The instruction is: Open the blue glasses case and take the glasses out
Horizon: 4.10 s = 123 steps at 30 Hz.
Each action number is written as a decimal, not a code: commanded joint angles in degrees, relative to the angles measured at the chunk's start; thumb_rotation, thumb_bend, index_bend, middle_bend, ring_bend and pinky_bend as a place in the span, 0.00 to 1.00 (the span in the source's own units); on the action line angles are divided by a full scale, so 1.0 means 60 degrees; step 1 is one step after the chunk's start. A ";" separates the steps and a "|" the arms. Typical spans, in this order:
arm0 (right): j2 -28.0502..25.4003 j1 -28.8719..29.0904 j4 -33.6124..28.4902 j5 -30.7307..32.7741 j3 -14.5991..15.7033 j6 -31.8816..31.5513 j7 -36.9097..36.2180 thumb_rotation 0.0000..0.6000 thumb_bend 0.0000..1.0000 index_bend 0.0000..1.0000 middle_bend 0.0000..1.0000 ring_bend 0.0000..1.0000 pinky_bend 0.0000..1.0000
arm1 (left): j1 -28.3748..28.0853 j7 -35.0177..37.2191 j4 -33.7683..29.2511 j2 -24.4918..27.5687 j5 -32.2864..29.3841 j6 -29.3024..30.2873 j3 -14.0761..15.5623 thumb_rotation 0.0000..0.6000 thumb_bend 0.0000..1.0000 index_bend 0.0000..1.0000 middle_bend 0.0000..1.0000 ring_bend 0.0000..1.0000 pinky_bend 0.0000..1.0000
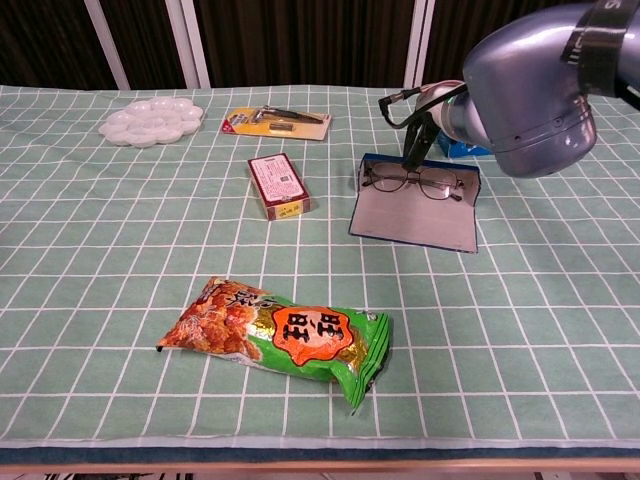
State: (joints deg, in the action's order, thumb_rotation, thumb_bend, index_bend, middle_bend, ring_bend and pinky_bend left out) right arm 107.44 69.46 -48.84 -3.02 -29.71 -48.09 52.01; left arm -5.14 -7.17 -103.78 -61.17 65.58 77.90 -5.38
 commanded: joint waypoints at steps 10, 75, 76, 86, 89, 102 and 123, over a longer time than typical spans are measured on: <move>0.0056 -0.0006 0.0124 0.0004 -0.0096 -0.0001 0.0094 1.00 0.46 0.46 0.00 0.00 0.17 | -0.0005 0.0004 -0.0013 0.0005 -0.0014 0.0003 0.0000 1.00 0.39 0.07 0.00 0.00 0.00; -0.0057 -0.0171 -0.0341 -0.0488 -0.0221 0.0006 -0.0091 1.00 0.50 0.54 0.00 0.00 0.17 | -0.0037 -0.0022 -0.0081 0.0053 -0.0101 -0.0062 0.0034 1.00 0.39 0.07 0.00 0.00 0.00; -0.0066 -0.0179 -0.0399 -0.0569 -0.0196 -0.0040 -0.0134 1.00 0.50 0.54 0.00 0.00 0.17 | -0.0040 -0.0018 -0.0091 0.0055 -0.0114 -0.0073 0.0033 1.00 0.39 0.07 0.00 0.00 0.00; -0.0105 -0.0141 -0.0703 -0.1433 -0.0039 -0.0324 -0.0631 1.00 0.50 0.54 0.00 0.00 0.17 | -0.0029 0.0038 -0.0106 0.0079 -0.0075 -0.0065 0.0044 1.00 0.39 0.07 0.00 0.00 0.00; -0.0080 -0.0152 -0.0740 -0.1938 0.0091 -0.0427 -0.0871 1.00 0.50 0.55 0.00 0.00 0.17 | -0.0034 0.0056 -0.0114 0.0089 -0.0076 -0.0081 0.0042 1.00 0.39 0.07 0.00 0.00 0.00; 0.0105 -0.0302 -0.0925 -0.4253 0.0797 -0.1262 -0.1705 1.00 0.50 0.55 0.00 0.00 0.17 | -0.0032 0.0067 -0.0136 0.0109 -0.0075 -0.0090 0.0057 1.00 0.39 0.07 0.00 0.00 0.00; 0.0471 -0.0614 -0.1028 -0.6129 0.1192 -0.2362 -0.1752 1.00 0.50 0.55 0.00 0.00 0.17 | -0.0028 0.0043 -0.0147 0.0107 -0.0090 -0.0062 0.0059 1.00 0.39 0.07 0.00 0.00 0.00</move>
State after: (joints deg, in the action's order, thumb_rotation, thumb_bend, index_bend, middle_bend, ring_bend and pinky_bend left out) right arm 110.09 65.90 -55.02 -39.46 -22.68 -62.09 41.34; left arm -5.31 -6.91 -104.66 -60.53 65.05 77.53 -5.02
